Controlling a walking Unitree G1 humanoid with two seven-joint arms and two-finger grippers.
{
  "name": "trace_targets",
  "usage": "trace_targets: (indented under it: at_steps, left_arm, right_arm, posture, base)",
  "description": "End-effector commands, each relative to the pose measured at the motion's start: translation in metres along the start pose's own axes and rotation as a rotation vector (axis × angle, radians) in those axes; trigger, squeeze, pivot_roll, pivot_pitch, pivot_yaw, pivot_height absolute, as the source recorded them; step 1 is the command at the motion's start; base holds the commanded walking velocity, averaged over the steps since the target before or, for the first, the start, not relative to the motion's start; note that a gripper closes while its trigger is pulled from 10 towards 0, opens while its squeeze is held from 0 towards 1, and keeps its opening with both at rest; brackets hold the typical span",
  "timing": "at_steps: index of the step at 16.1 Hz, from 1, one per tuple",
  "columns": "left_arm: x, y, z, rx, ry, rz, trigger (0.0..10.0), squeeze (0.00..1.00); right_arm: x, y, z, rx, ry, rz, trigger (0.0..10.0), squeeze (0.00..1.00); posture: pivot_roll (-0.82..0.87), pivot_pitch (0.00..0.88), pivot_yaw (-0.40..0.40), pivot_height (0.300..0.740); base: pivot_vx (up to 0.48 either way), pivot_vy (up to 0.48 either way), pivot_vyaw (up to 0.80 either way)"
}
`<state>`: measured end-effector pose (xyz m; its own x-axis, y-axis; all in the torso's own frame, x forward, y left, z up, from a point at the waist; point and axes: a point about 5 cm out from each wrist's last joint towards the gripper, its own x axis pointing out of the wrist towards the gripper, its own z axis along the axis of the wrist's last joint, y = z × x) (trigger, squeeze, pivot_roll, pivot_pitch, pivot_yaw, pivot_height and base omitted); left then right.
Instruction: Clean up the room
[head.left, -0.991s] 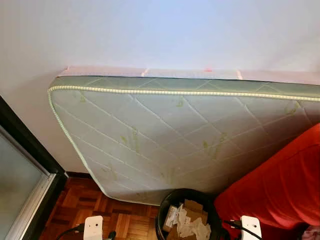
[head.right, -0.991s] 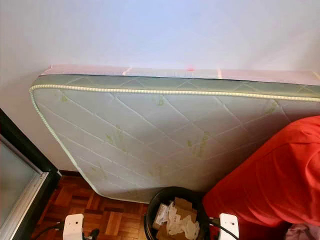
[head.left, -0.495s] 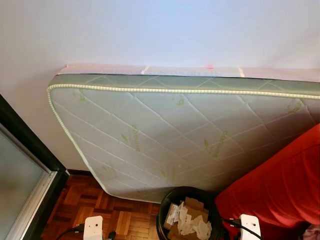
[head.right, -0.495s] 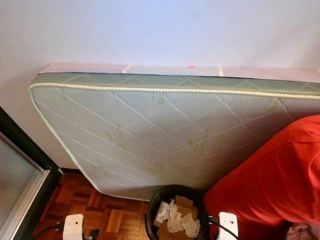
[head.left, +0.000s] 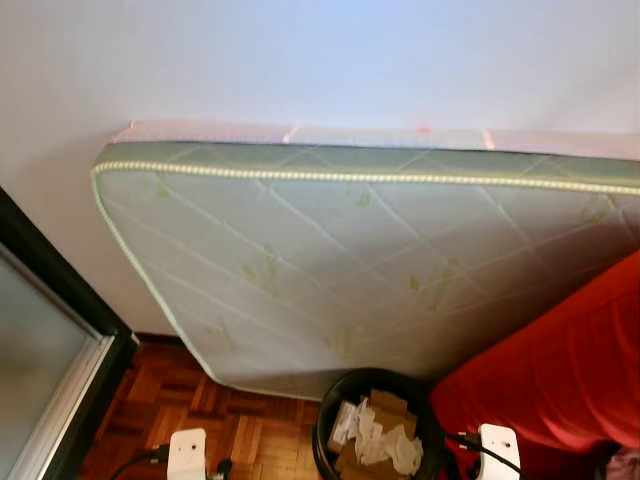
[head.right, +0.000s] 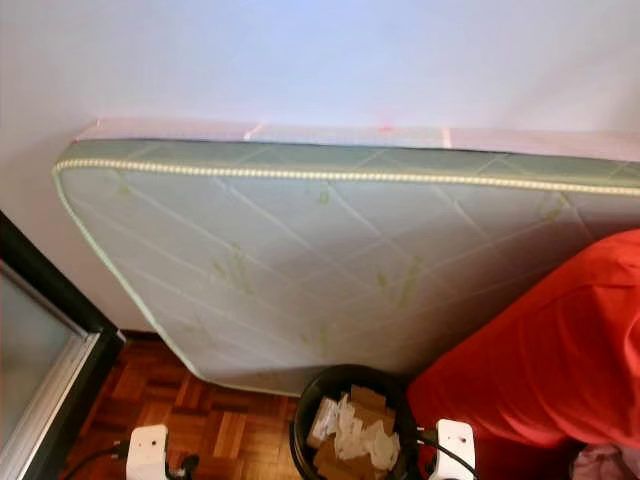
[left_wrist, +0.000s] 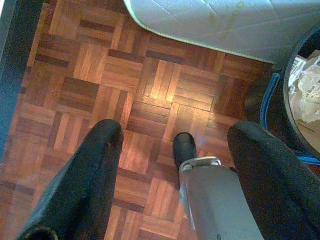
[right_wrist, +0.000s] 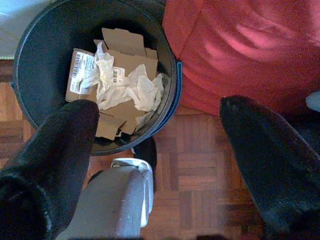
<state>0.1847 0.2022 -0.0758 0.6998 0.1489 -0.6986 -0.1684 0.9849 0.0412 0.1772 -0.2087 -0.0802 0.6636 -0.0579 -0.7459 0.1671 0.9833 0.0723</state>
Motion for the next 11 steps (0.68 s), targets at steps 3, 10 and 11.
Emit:
trace_targets:
  at_steps: [3,10,11]
  left_arm:
    - [-0.0011,-0.0006,-0.0031,0.011,0.007,0.0,10.0,0.0]
    - [-0.0018,0.0014,-0.004,0.014,0.004,0.0,10.0,0.0]
    - [-0.0019,0.0015,-0.0042,0.013,0.004,0.001,10.0,0.0]
  right_arm:
    - [-0.0016,-0.0004,-0.0065,0.016,0.02,-0.005,10.0,0.0]
    - [-0.0017,0.0004,-0.0069,0.018,0.02,-0.006,10.0,0.0]
    - [-0.0017,0.0003,-0.0069,0.018,0.02,-0.006,10.0,0.0]
  posture:
    - [-0.06,0.113,0.021,0.74]
    - [-0.06,0.113,0.024,0.74]
    - [-0.06,0.111,0.024,0.74]
  base:
    - [-0.271,0.0,0.0]
    - [-0.27,0.0,0.0]
    - [-0.27,0.0,0.0]
